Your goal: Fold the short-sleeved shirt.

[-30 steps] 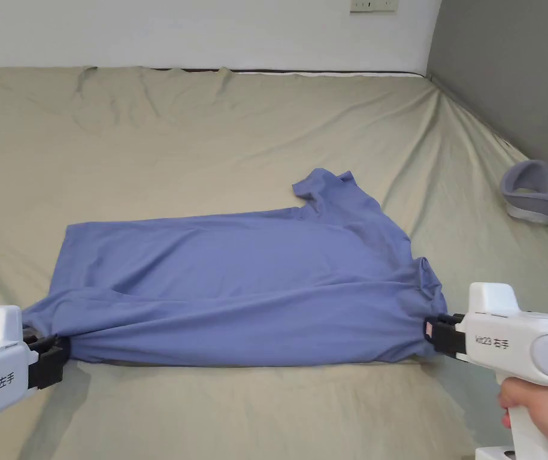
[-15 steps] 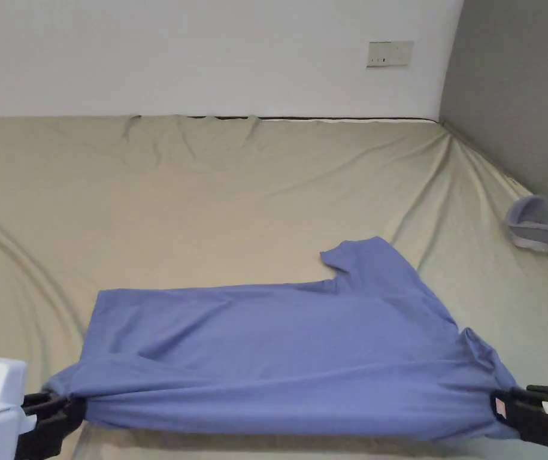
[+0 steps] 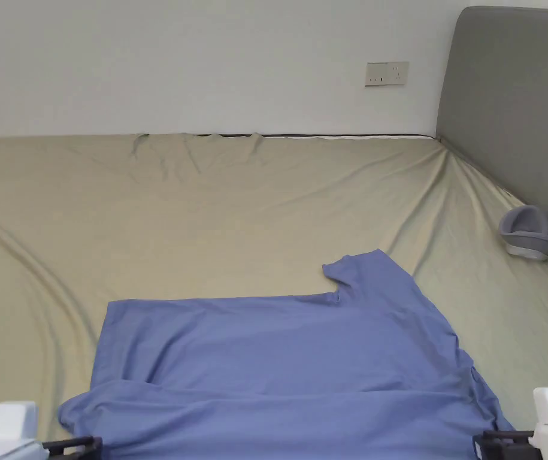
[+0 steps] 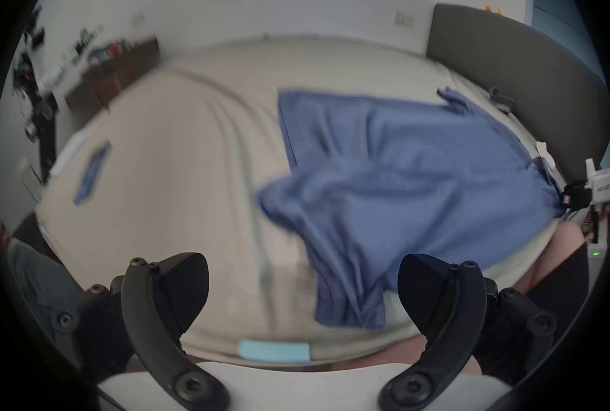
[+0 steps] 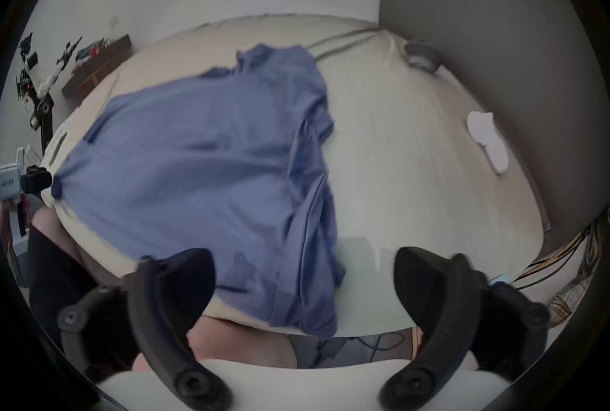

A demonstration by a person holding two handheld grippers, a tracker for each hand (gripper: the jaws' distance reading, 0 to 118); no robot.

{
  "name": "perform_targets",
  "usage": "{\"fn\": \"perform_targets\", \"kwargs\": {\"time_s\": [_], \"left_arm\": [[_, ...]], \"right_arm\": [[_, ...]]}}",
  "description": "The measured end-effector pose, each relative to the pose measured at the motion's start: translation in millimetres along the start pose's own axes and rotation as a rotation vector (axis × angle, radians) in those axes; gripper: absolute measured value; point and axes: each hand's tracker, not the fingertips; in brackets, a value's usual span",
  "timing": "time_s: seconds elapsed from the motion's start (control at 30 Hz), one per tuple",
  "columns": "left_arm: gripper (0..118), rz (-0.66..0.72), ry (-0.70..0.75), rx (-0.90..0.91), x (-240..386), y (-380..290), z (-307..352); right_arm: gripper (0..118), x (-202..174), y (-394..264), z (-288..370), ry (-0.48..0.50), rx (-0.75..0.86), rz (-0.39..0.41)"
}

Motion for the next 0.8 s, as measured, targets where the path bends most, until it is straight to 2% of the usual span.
{"fn": "perform_targets", "kwargs": {"time_s": [0.03, 0.1, 0.13, 0.17, 0.2, 0.27, 0.37, 0.4, 0.43, 0.47, 0.5, 0.53, 0.57, 0.6, 0.7, 0.77, 0.8], "left_arm": [[113, 0.003, 0.022, 0.042, 3.5, 10.3, 13.0], [112, 0.023, 0.027, 0.101, 8.2, 37.0, 30.9], [107, 0.041, 0.02, 0.151, 11.7, 50.8, 40.0], [100, 0.064, -0.002, 0.204, 18.5, 66.7, 51.5], [83, 0.082, -0.015, 0.259, 25.1, 81.0, 61.2], [60, 0.11, -0.023, 0.344, 39.5, 102.0, 72.2], [42, 0.118, -0.017, 0.455, 65.6, 115.8, 74.2], [23, 0.122, -0.01, 0.482, 74.2, 115.1, 67.9], [6, 0.127, 0.005, 0.49, 81.9, 111.3, 57.3], [0, 0.133, 0.015, 0.488, 89.6, 106.9, 49.3], [0, 0.143, 0.032, 0.487, 97.0, 98.3, 40.8], [0, 0.15, 0.033, 0.475, 102.6, 87.0, 34.7], [0, 0.132, 0.022, 0.455, 106.7, 77.5, 28.0], [0, 0.074, 0.02, 0.433, 111.9, 68.5, 20.6], [0, -0.072, 0.08, 0.406, 120.4, 53.3, 3.4], [0, -0.086, 0.091, 0.372, 120.9, 49.8, -4.4], [0, -0.061, 0.057, 0.347, 118.1, 49.1, -6.9]], "right_arm": [[111, -1.5, 8.7, 10.5, -0.005, 0.054, -0.013], [111, -13.0, 29.1, 35.4, -0.074, 0.19, 0.005], [111, -21.2, 40.2, 46.9, -0.104, 0.278, 0.009], [111, -30.2, 51.5, 59.0, -0.109, 0.367, 0.0], [111, -41.7, 62.7, 72.3, -0.105, 0.461, -0.012], [110, -62.4, 80.6, 86.3, -0.071, 0.583, -0.038], [105, -96.1, 100.5, 79.8, -0.073, 0.632, 0.05], [92, -108.2, 104.3, 71.4, -0.097, 0.649, 0.095], [74, -117.4, 104.3, 62.1, -0.105, 0.655, 0.089], [49, -125.1, 102.3, 51.7, -0.099, 0.659, 0.07], [18, -129.8, 96.2, 41.7, -0.081, 0.665, 0.035], [9, -134.4, 89.3, 32.0, -0.074, 0.641, 0.015], [7, -137.7, 84.8, 25.5, -0.081, 0.619, 0.029], [0, -140.2, 79.3, 17.6, -0.092, 0.586, 0.072], [0, -143.7, 71.5, -4.8, -0.08, 0.524, 0.153], [0, -141.0, 70.7, -11.0, -0.059, 0.502, 0.108], [0, -138.5, 70.5, -14.7, -0.03, 0.466, 0.051]]}}
